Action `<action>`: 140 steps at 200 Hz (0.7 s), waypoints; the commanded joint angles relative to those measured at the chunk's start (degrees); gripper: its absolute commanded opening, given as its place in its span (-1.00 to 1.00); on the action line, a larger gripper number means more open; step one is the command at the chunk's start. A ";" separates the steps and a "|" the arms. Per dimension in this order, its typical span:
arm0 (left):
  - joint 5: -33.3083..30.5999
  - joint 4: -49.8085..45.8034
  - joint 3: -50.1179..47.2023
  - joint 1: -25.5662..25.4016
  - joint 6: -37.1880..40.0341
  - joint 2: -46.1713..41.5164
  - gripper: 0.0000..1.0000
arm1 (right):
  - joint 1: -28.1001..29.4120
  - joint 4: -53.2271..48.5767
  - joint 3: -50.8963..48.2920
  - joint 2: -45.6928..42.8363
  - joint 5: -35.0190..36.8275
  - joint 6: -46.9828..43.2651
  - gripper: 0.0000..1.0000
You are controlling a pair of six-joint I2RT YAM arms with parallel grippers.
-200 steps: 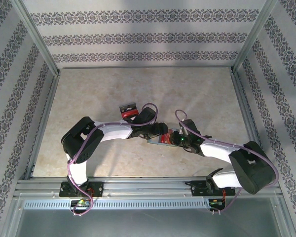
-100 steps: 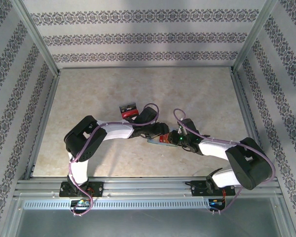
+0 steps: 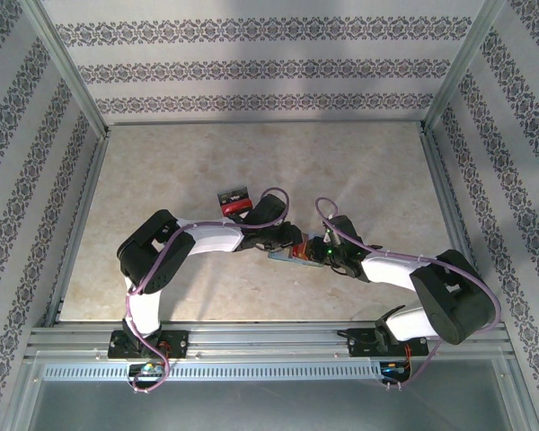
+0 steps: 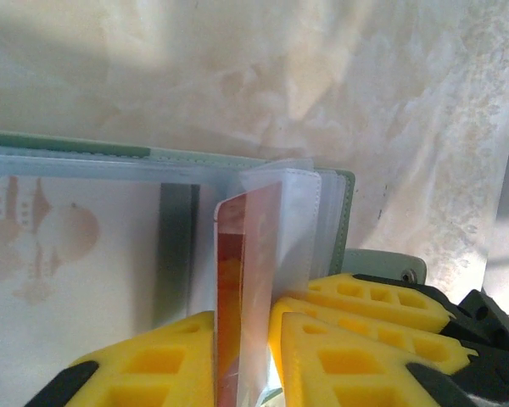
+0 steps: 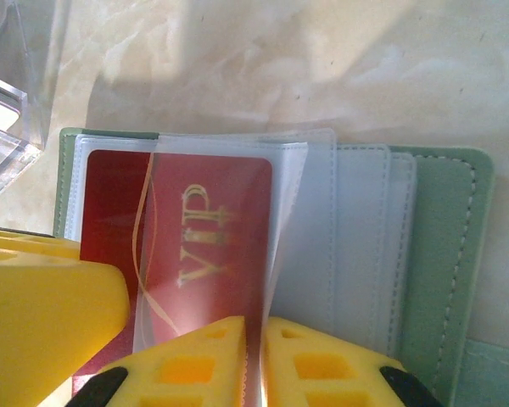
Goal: Take the credit cards out of the card holder
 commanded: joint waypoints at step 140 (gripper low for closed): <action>0.13 3.32 -4.87 3.62 3.55 -4.72 -0.99 | -1.50 -6.68 -0.59 -1.00 2.21 -0.25 -0.69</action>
